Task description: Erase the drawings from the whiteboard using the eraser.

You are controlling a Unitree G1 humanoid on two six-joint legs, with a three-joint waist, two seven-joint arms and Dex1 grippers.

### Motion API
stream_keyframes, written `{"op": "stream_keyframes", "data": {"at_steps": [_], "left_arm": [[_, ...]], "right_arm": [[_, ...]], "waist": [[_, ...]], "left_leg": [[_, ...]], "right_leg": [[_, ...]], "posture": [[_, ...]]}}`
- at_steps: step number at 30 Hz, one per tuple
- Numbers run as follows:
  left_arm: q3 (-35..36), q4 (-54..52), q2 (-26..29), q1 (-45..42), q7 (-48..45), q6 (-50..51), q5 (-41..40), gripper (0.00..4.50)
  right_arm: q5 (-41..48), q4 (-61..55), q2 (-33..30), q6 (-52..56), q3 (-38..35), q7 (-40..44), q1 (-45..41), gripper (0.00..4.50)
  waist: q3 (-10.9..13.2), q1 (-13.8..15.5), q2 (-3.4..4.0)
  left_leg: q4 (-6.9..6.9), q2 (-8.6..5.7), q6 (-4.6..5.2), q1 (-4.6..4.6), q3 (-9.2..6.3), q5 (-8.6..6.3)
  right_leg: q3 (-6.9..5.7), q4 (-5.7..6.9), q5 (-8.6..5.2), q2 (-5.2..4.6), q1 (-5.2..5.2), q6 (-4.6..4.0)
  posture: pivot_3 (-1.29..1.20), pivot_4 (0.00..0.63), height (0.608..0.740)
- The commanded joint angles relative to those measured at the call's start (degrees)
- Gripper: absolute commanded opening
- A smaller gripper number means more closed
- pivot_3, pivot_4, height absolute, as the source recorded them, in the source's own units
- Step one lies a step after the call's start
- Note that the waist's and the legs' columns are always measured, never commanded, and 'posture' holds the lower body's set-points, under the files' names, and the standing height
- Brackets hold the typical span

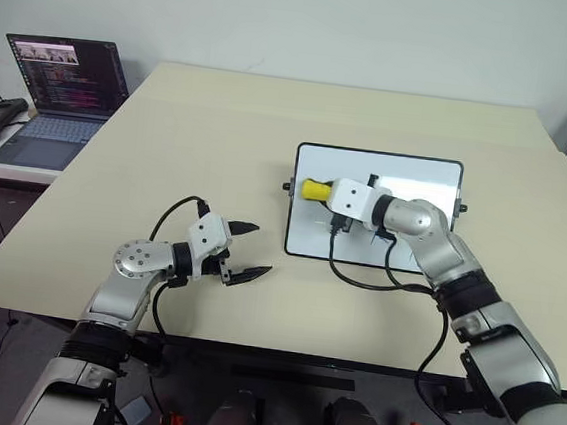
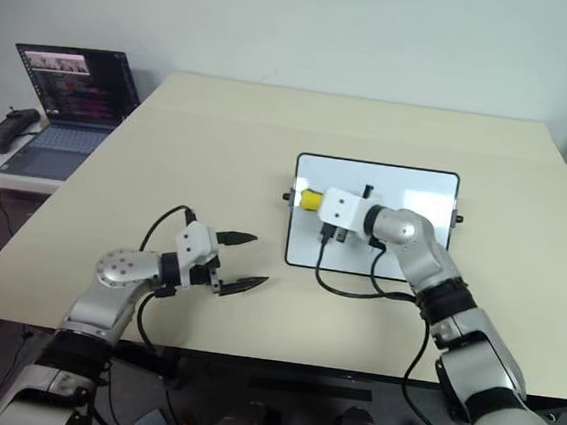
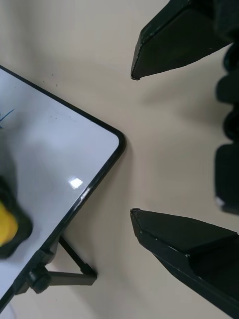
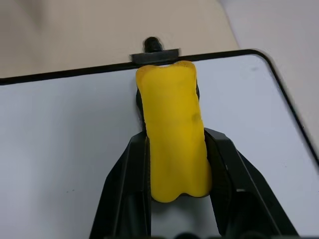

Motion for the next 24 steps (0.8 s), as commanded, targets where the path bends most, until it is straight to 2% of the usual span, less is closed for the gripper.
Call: {"op": "stream_keyframes", "data": {"at_steps": [1,4,8,10,15,21,24], "left_arm": [[2.4,-6.6,0.9,-2.0,-1.2,4.3,-4.9,4.50],[3.5,-12.0,2.6,-3.2,-2.3,9.3,-8.2,4.50],[3.7,-15.1,4.1,-4.5,-2.8,12.3,-9.3,4.50],[3.4,-15.3,4.2,-4.9,-3.0,12.9,-9.3,4.50],[1.9,-15.0,4.4,-4.6,-4.1,13.0,-8.5,4.50],[1.1,-14.3,5.9,-5.2,-5.5,12.6,-7.1,4.50],[1.0,-13.9,6.5,-5.2,-6.0,12.2,-6.3,4.50]], "right_arm": [[12.7,-14.7,-3.2,9.2,-7.4,9.4,3.7,1.12],[20.2,-27.6,-9.4,19.7,-13.1,14.3,7.6,1.12],[26.5,-37.4,-18.0,27.7,-20.2,17.7,13.4,1.12],[27.9,-38.6,-24.0,28.5,-26.9,19.0,18.8,1.12],[27.7,-36.3,-33.2,25.6,-39.1,21.2,32.1,1.12],[26.1,-37.3,-37.3,24.5,-44.3,22.0,42.8,1.12],[25.4,-37.8,-38.7,23.7,-45.1,22.1,45.4,1.12]], "waist": [[0.0,0.0,0.00],[0.1,-0.1,0.04],[0.1,0.0,0.04],[0.1,0.1,0.04],[0.1,0.2,0.02],[0.1,-0.2,0.01],[0.1,-0.1,0.02]], "left_leg": [[0.00,0.01,0.00,-0.17,-0.03,0.00],[0.10,-0.02,-0.02,-1.08,-0.11,0.01],[-0.02,-0.01,-0.03,-1.09,-0.12,-0.01],[-0.09,-0.02,-0.04,-1.06,-0.01,-0.04],[-0.06,-0.14,0.02,-1.01,0.11,-0.10],[-0.04,-0.09,0.04,-0.90,0.22,-0.11],[0.00,-0.10,0.04,-0.90,0.23,-0.10]], "right_leg": [[0.00,0.00,0.01,-0.01,-0.13,0.01],[0.02,0.11,0.13,-0.04,-1.04,0.09],[-0.01,-0.12,0.07,-0.07,-0.99,0.09],[-0.03,-0.25,0.01,-0.08,-0.88,0.11],[-0.04,-0.31,-0.06,-0.25,-0.73,0.20],[0.01,-0.23,-0.07,-0.23,-0.69,0.20],[0.01,-0.23,-0.08,-0.23,-0.67,0.21]], "posture": [[0.00,0.150,0.740],[0.00,0.150,0.740],[0.00,0.150,0.740],[0.00,0.150,0.740],[0.00,0.150,0.740],[0.00,0.150,0.740],[0.00,0.150,0.740]]}}
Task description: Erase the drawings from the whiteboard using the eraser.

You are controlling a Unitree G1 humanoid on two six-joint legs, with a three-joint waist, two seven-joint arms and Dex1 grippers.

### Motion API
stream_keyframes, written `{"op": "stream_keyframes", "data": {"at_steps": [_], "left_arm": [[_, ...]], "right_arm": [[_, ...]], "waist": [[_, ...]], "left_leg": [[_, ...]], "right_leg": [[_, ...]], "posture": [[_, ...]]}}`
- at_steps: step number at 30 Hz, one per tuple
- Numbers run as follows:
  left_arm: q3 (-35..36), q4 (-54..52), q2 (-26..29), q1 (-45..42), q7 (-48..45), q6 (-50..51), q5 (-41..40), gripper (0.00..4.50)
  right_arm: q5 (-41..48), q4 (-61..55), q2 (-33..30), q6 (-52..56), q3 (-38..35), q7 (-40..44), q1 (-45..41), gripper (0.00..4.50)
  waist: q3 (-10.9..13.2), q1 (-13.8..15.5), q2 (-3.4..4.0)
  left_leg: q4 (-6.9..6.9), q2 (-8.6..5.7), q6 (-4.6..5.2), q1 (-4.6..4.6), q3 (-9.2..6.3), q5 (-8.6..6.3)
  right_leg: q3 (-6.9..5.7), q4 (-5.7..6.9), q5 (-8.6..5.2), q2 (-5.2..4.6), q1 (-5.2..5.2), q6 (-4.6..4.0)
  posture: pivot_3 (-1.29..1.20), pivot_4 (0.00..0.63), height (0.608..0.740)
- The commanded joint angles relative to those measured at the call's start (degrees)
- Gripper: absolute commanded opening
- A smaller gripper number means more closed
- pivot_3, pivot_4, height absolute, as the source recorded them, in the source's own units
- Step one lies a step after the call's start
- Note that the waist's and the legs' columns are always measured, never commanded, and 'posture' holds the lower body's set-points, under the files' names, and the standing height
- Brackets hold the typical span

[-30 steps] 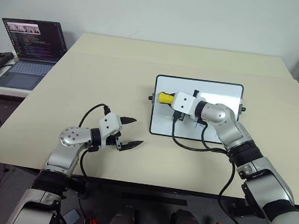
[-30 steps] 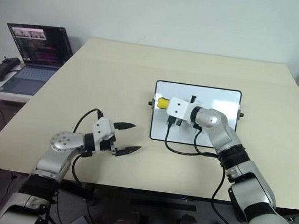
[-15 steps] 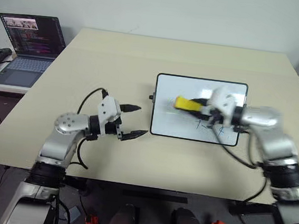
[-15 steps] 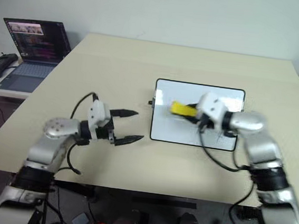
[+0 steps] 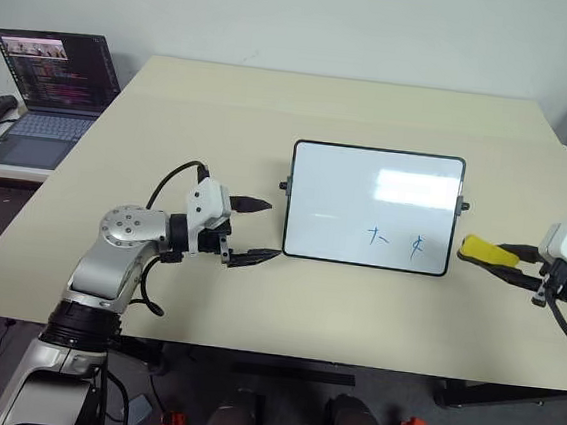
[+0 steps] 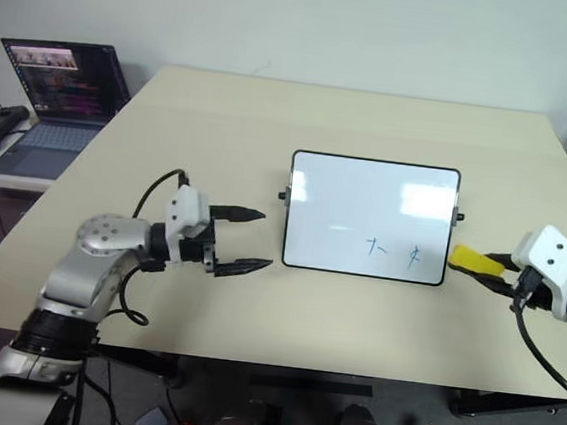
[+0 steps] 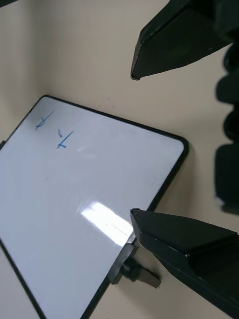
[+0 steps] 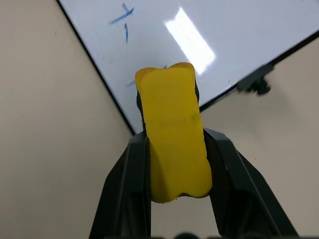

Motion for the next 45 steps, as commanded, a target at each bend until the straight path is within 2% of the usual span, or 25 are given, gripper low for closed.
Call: {"op": "stream_keyframes", "data": {"at_steps": [1,21,25,29,39,42,45], "left_arm": [[0.4,-0.7,1.0,-0.8,-0.8,-0.9,0.4,4.50],[0.0,-0.9,0.6,-0.3,-0.8,-1.5,1.4,4.50],[-0.2,-0.6,0.4,-0.6,-0.7,-1.7,1.6,4.50],[-0.4,0.0,0.0,-1.2,-0.6,-2.1,1.8,4.50],[-0.4,-0.1,-0.1,-1.1,-0.7,-1.9,1.6,4.50],[-0.6,0.1,-0.3,-1.0,-0.7,-2.0,1.8,4.50],[-1.7,1.1,-1.0,-1.3,-0.6,-3.0,2.8,4.50]], "right_arm": [[-0.5,-2.3,-2.0,-1.4,-3.2,-0.1,1.1,1.12],[-1.3,-2.1,-3.3,-1.1,-2.0,-0.4,1.3,1.12],[-0.5,-2.8,-2.4,-1.2,-1.2,-1.4,-0.7,1.12],[2.4,-4.0,0.4,0.2,0.1,-3.7,-6.6,1.12],[3.2,-5.4,0.8,0.9,2.9,-4.2,-9.0,1.12],[4.6,-7.4,3.4,1.4,5.8,-5.5,-12.2,1.12],[3.6,-7.9,11.0,0.7,12.5,-9.6,-17.6,1.12]], "waist": [[0.0,0.1,0.00],[0.0,0.2,-0.04],[0.0,0.2,-0.03],[0.0,0.1,-0.03],[0.0,0.3,-0.04],[0.0,0.1,-0.03],[0.0,-0.3,-0.03]], "left_leg": [[0.03,0.00,0.00,0.00,0.00,0.00],[0.05,-0.01,0.00,-0.02,-0.04,0.00],[0.06,-0.01,0.00,-0.01,-0.03,0.00],[0.06,0.00,0.00,0.00,-0.02,0.00],[0.05,-0.07,0.00,-0.03,-0.08,0.00],[0.06,-0.04,0.00,-0.02,-0.07,0.00],[0.05,0.02,0.00,0.03,-0.03,0.00]], "right_leg": [[0.00,-0.01,0.00,0.00,0.02,0.00],[-0.03,-0.02,0.01,-0.02,0.04,0.00],[-0.02,-0.01,0.01,-0.02,0.04,0.00],[-0.01,0.00,0.01,-0.02,0.04,0.00],[-0.06,0.00,0.02,-0.08,0.04,0.00],[-0.06,0.01,0.02,-0.07,0.04,0.00],[-0.02,0.03,0.02,-0.02,0.04,0.00]], "posture": [[0.00,0.150,0.740],[0.00,0.150,0.740],[0.00,0.150,0.740],[0.00,0.150,0.740],[0.00,0.150,0.740],[0.00,0.150,0.740],[0.00,0.150,0.740]]}}
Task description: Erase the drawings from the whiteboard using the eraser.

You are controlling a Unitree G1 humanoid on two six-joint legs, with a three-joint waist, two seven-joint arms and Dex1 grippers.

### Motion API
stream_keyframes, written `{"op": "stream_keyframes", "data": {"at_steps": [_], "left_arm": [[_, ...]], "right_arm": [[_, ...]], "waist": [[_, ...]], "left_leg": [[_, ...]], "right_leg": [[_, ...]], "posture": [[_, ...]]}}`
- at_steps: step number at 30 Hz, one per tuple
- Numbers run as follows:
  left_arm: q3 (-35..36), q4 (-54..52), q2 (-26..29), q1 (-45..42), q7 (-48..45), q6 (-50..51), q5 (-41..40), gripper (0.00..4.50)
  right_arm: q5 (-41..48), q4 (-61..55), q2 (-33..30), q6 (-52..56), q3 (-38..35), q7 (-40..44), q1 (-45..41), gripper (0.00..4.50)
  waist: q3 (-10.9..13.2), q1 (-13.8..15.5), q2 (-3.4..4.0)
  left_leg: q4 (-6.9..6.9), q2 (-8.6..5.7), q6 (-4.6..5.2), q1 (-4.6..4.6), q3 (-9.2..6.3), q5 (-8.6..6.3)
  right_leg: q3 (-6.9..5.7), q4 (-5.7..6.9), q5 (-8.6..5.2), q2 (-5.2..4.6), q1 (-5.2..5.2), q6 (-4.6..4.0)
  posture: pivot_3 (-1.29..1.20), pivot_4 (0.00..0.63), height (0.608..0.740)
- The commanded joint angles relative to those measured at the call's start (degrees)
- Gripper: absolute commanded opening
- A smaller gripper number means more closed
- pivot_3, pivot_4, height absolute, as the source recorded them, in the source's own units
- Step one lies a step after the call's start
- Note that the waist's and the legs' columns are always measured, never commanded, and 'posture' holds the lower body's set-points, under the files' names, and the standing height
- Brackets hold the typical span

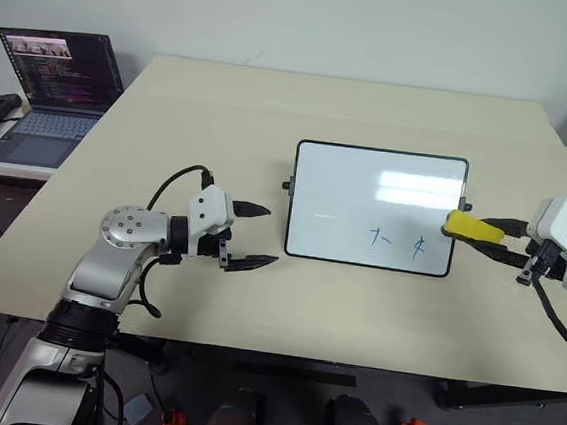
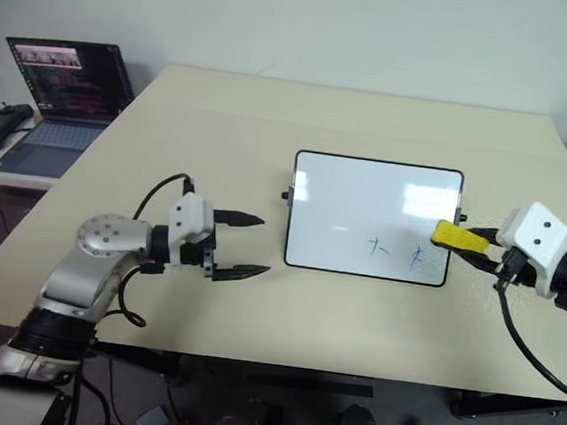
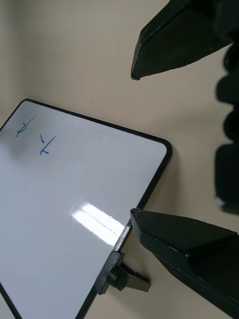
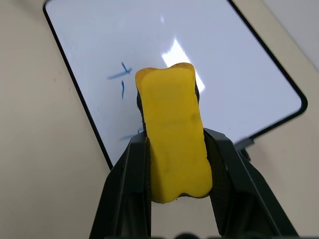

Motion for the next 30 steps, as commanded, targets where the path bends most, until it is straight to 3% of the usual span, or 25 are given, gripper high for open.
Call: {"op": "stream_keyframes", "data": {"at_steps": [1,4,8,14,30], "left_arm": [[-0.7,0.2,-0.8,-1.2,0.3,-1.4,0.6,4.50],[-1.1,-0.1,-1.5,-1.1,0.5,-1.4,0.6,4.50],[-1.2,0.0,-1.8,-1.1,0.5,-1.5,0.8,4.50],[-1.3,-0.2,-1.7,-1.1,0.5,-1.4,0.9,4.50],[-1.1,-1.1,-1.7,-1.0,1.5,-0.6,0.8,4.50]], "right_arm": [[-0.7,-1.8,6.2,-1.2,6.1,-4.5,-4.8,1.12],[-6.7,3.7,12.5,-5.0,11.3,-10.0,-9.2,1.12],[-11.0,8.2,16.2,-7.8,15.2,-13.0,-11.4,1.12],[-13.3,18.8,21.1,-13.9,15.9,-16.4,-13.2,1.12],[-16.4,37.5,23.4,-26.3,20.2,-12.4,-8.9,1.12]], "waist": [[0.0,-0.1,-0.01],[0.0,0.2,-0.01],[0.0,0.6,-0.01],[0.0,0.5,-0.01],[0.0,0.3,-0.03]], "left_leg": [[0.01,-0.01,0.00,0.00,-0.02,0.00],[0.05,-0.04,-0.01,-0.01,-0.05,0.01],[0.03,-0.09,-0.02,-0.04,-0.08,0.01],[0.01,-0.11,-0.02,-0.04,-0.08,0.01],[0.06,-0.08,-0.01,0.36,-0.05,0.01]], "right_leg": [[0.00,0.03,0.00,0.00,0.00,0.00],[-0.01,0.07,0.00,0.00,-0.01,0.00],[-0.02,0.11,0.02,-0.03,-0.07,-0.01],[-0.02,0.09,0.01,-0.03,-0.07,-0.01],[0.01,0.23,0.02,0.02,0.26,-0.02]], "posture": [[0.00,0.150,0.740],[0.00,0.150,0.740],[0.00,0.150,0.740],[0.00,0.150,0.740],[0.00,0.150,0.740]]}}
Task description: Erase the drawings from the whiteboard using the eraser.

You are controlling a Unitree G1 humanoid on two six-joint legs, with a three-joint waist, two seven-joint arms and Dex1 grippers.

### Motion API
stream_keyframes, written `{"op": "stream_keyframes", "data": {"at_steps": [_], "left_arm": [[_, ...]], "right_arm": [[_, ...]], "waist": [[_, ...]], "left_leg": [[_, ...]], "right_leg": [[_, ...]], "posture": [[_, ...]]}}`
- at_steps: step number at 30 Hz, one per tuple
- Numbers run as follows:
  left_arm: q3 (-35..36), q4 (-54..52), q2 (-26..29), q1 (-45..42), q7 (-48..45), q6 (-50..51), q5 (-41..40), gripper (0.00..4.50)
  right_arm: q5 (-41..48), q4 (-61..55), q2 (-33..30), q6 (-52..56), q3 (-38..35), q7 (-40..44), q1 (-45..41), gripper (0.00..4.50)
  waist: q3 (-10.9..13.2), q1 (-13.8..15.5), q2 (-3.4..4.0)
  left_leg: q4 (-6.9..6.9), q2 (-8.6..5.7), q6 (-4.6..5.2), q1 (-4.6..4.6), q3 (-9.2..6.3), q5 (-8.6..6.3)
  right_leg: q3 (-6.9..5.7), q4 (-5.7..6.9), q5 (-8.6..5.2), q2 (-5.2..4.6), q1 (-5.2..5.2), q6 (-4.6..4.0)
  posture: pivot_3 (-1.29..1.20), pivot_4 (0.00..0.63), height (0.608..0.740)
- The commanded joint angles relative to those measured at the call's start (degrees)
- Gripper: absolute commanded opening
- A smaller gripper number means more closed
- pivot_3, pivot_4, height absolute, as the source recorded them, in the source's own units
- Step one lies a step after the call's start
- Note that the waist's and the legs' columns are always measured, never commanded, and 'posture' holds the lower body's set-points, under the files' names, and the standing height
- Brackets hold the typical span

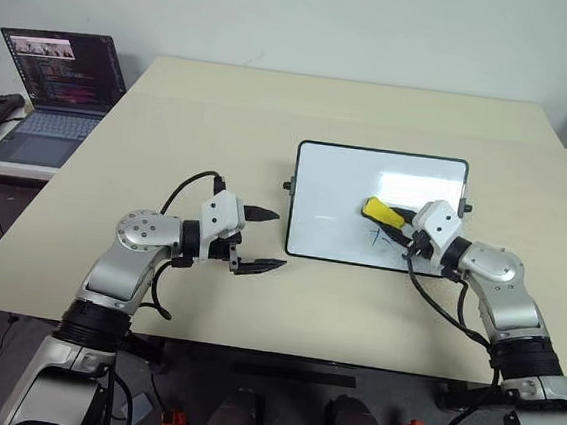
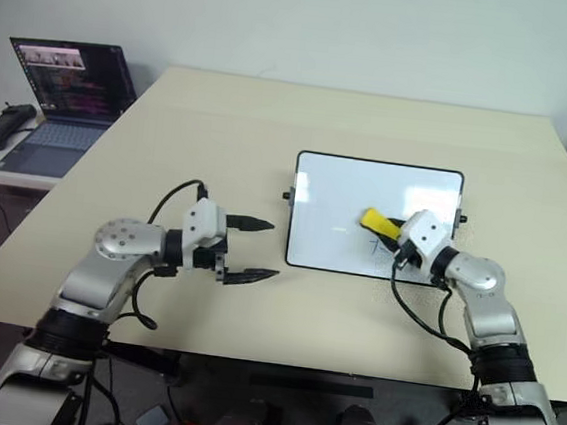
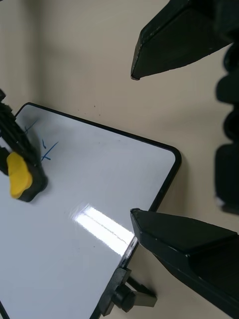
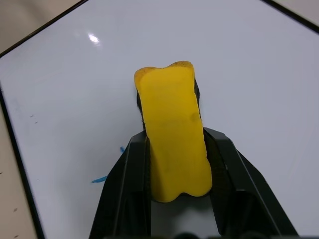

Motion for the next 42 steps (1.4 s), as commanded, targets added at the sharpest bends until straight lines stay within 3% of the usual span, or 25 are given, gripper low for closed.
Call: {"op": "stream_keyframes", "data": {"at_steps": [1,6,17,31,42], "left_arm": [[0.7,-2.2,0.2,-0.5,0.4,-0.3,-0.1,4.50],[0.7,-2.1,0.4,-0.8,0.3,-0.6,-0.1,4.50],[0.4,-0.8,0.0,-2.0,-0.1,-1.2,0.3,4.50],[0.7,-0.4,0.7,-1.8,0.1,-1.6,0.5,4.50],[0.5,-0.3,0.5,-2.2,0.0,-1.3,0.5,4.50]], "right_arm": [[-3.2,3.8,0.0,0.1,2.9,1.1,3.1,1.12],[-4.8,2.2,-0.7,0.3,5.9,2.5,6.6,1.12],[-5.0,3.3,-1.3,-1.2,3.1,-1.4,4.2,1.12],[-5.9,12.9,-8.3,-6.6,-1.7,-4.9,3.6,1.12],[-4.6,-0.5,-9.4,0.5,0.4,2.1,9.8,1.12]], "waist": [[0.0,-0.1,-0.02],[-0.1,-0.2,-0.09],[-0.1,-0.1,-0.10],[-0.2,0.2,-0.34],[-0.2,0.3,-0.35]], "left_leg": [[0.00,0.02,0.00,0.13,0.01,0.00],[0.01,0.15,0.05,0.88,0.01,0.04],[0.02,0.18,0.20,0.84,0.00,0.28],[0.05,0.13,0.25,0.82,-0.01,0.32],[-0.04,0.10,0.23,0.65,-0.07,0.31]], "right_leg": [[0.01,-0.02,0.00,0.02,0.15,0.00],[0.05,-0.07,-0.13,0.16,0.85,0.14],[0.13,-0.06,0.00,0.19,0.78,-0.11],[0.13,-0.14,0.00,0.11,0.85,-0.11],[0.07,-0.35,-0.01,0.03,0.76,-0.09]], "posture": [[0.00,0.150,0.740],[0.00,0.150,0.740],[0.00,0.150,0.740],[0.00,0.150,0.740],[0.00,0.150,0.740]]}}
